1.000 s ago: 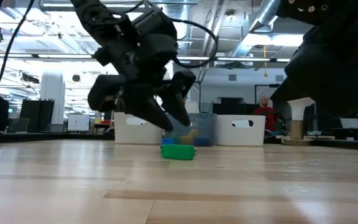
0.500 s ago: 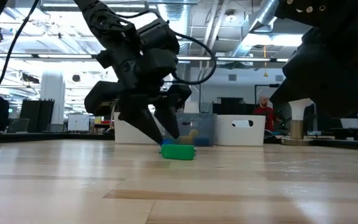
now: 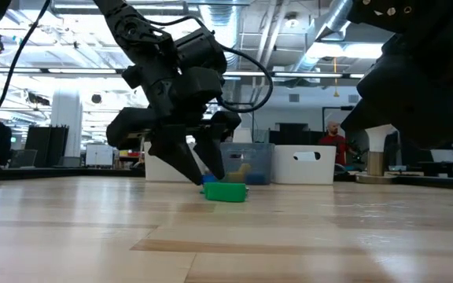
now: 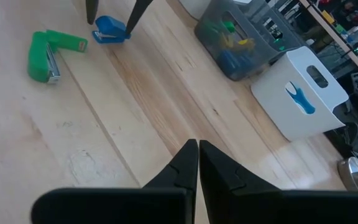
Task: Pick and place Stapler, Stapler remover, tape
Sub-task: Put the blue stapler into the black bin
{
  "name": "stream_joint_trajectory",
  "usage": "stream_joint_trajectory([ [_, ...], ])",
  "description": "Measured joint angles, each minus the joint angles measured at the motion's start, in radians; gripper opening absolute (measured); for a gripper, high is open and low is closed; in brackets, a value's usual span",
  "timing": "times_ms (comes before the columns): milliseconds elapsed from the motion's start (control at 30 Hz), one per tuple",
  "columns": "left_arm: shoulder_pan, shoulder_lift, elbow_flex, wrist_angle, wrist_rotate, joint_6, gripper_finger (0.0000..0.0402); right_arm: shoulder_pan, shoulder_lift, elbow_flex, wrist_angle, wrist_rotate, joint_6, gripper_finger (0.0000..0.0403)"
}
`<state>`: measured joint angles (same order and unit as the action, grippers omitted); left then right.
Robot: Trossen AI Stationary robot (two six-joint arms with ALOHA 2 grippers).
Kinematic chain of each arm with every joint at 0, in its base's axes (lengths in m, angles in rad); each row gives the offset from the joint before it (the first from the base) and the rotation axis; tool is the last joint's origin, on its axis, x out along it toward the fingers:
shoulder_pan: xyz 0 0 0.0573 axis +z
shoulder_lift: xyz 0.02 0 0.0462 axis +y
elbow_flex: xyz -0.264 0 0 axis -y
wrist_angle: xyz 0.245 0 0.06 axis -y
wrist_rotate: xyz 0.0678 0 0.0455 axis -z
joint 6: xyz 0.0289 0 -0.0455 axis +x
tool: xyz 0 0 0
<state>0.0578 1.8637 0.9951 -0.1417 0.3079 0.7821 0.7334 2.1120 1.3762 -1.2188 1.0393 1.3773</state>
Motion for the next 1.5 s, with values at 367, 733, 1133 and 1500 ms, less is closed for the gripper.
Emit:
stream_joint_trajectory([
  [367,0.0,0.013,0.0,-0.013,-0.053,0.081,0.0163,0.0,0.0,0.0,0.005,0.0,0.0,0.0008],
  [733,-0.025,0.025,0.002,-0.013,-0.045,0.042,0.0158,0.0,0.0,0.0,0.009,0.0,0.0,0.0008],
  [1133,-0.026,0.025,0.0,-0.026,-0.031,0.002,0.005,0.0,0.0,0.0,0.018,0.0,0.0,0.0008],
  [1500,-0.026,0.025,0.0,-0.019,-0.034,-0.014,0.0063,-0.003,0.0,0.0,0.033,0.003,-0.019,0.0008],
])
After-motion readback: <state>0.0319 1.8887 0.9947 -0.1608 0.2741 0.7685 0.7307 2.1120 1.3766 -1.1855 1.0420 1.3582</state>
